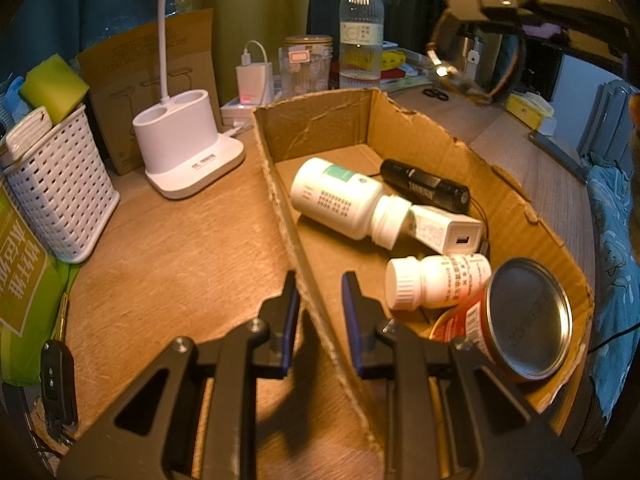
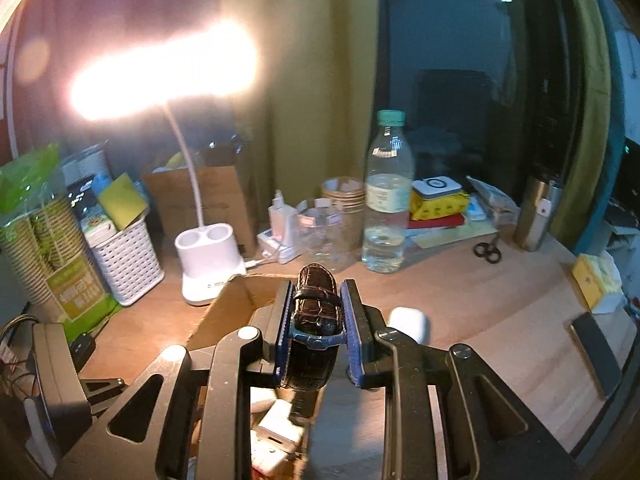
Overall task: Organize rigid objects
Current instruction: 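Lower the wristwatch into the box and open the right gripper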
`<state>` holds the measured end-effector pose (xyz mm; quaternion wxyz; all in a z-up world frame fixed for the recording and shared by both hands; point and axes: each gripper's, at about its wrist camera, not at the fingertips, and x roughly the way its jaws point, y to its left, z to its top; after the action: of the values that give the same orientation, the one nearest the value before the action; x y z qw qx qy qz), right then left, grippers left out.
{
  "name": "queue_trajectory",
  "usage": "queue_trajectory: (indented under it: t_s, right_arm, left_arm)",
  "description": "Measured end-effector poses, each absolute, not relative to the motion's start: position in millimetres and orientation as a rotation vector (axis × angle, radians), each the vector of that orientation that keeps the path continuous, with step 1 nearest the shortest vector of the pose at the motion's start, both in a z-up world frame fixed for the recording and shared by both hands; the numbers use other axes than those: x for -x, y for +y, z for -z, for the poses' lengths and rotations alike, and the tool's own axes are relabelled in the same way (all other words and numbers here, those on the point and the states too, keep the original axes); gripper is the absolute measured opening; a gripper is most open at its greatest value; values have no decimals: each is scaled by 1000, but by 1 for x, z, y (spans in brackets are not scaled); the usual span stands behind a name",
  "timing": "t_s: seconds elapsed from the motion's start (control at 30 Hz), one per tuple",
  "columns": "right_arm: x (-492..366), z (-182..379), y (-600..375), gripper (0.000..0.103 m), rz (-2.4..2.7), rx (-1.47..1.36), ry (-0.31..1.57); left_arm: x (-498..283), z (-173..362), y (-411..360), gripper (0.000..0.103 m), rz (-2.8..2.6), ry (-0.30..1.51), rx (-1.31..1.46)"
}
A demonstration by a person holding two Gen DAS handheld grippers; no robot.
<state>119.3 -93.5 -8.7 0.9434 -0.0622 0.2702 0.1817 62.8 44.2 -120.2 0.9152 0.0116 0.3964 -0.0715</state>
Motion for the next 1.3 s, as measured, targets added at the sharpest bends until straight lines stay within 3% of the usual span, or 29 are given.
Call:
queue_trajectory:
  t_s: [0.63, 0.77, 0.9, 1.3]
  right_arm:
    - [-158, 62, -51, 25, -467, 224, 726]
    - [-164, 61, -51, 26, -436, 228, 728]
    - [-164, 60, -55, 35, -428, 215, 723]
    - [-151, 50, -82, 36, -396, 137, 679]
  left_arm:
    - [-63, 120, 44, 22, 147, 816, -24]
    - [-63, 120, 44, 22, 147, 816, -23]
    - [-63, 120, 44, 22, 147, 816, -24]
    - [-65, 122, 44, 22, 147, 817, -24]
